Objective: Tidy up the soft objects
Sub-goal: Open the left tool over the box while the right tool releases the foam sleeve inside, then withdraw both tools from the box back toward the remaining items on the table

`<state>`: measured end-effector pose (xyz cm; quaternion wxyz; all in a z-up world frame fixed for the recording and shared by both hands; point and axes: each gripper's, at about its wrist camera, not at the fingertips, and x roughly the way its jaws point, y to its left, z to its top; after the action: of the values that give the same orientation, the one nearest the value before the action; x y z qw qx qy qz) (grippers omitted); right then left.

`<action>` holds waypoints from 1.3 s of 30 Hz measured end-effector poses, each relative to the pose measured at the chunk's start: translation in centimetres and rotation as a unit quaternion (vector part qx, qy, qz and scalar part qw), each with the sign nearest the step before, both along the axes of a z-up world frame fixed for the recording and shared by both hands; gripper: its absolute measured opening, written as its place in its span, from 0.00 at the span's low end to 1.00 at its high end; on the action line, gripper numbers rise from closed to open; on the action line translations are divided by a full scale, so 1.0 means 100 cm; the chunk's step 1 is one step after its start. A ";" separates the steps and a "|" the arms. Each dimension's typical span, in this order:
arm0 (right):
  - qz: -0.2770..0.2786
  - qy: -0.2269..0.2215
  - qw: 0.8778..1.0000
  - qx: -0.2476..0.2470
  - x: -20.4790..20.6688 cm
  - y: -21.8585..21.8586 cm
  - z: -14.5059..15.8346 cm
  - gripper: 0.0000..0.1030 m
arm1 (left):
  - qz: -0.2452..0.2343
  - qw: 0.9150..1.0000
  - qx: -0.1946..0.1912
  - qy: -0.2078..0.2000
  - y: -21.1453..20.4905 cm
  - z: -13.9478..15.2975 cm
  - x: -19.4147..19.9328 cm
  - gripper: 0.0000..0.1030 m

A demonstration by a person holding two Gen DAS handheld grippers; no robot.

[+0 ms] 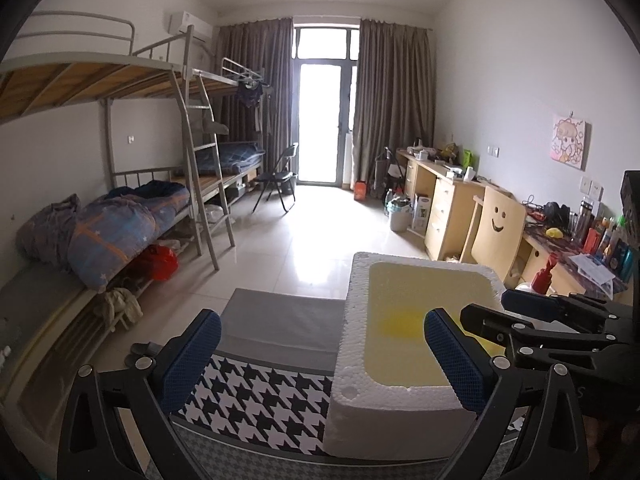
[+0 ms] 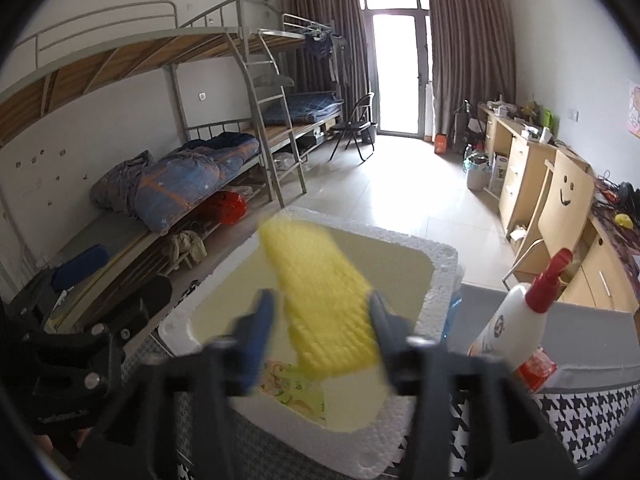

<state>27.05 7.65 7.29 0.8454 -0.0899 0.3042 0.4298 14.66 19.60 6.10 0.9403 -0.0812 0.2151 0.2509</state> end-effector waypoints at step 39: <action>-0.053 -0.064 0.996 0.042 -0.033 -0.080 0.025 0.86 | -0.056 0.998 0.025 -0.028 -0.057 0.021 -0.033 0.99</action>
<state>23.76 -0.39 9.79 0.8879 -0.0655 0.2350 0.3899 11.38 13.94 8.25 0.9604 -0.0529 0.1865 0.2002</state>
